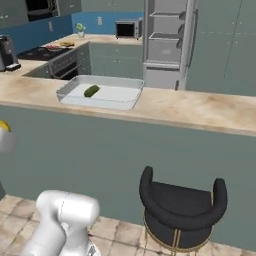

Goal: Place the cold items (lemon and cucumber) from the fridge in one tupperware on the dining counter. Place the warm items (kebab skewer and hot dog) in the stove area in another tupperware.

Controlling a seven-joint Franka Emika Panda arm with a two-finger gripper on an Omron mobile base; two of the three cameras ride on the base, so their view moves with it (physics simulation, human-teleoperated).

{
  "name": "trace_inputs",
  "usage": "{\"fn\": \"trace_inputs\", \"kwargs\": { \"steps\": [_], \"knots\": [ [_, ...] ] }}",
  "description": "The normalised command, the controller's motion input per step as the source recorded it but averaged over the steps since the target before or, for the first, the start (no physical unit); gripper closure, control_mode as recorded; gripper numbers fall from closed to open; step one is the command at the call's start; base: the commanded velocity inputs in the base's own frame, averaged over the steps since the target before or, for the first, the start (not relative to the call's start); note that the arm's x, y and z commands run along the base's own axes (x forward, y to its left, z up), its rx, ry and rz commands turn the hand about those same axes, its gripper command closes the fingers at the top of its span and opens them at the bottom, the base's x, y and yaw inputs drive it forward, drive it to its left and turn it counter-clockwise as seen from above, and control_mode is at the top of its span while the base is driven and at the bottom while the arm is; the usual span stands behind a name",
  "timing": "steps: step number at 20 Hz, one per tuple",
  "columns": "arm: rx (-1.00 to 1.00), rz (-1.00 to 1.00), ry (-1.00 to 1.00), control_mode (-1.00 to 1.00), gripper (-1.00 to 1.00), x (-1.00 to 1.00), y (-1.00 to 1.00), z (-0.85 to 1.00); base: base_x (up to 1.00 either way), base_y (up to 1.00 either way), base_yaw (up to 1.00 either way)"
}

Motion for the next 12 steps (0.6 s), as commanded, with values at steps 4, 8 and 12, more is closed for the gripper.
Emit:
{"fn": "trace_inputs", "kwargs": {
  "steps": [4,8,12],
  "knots": [
    [0.0,0.0,0.0,1.0,1.0,0.0,0.0,0.0,0.87,0.03,-0.27],
    [0.0,0.0,0.0,1.0,1.0,0.0,0.0,0.0,0.52,0.38,-0.09],
    [0.0,0.0,0.0,1.0,1.0,0.0,0.0,0.0,0.45,0.48,0.0]
  ]
}}
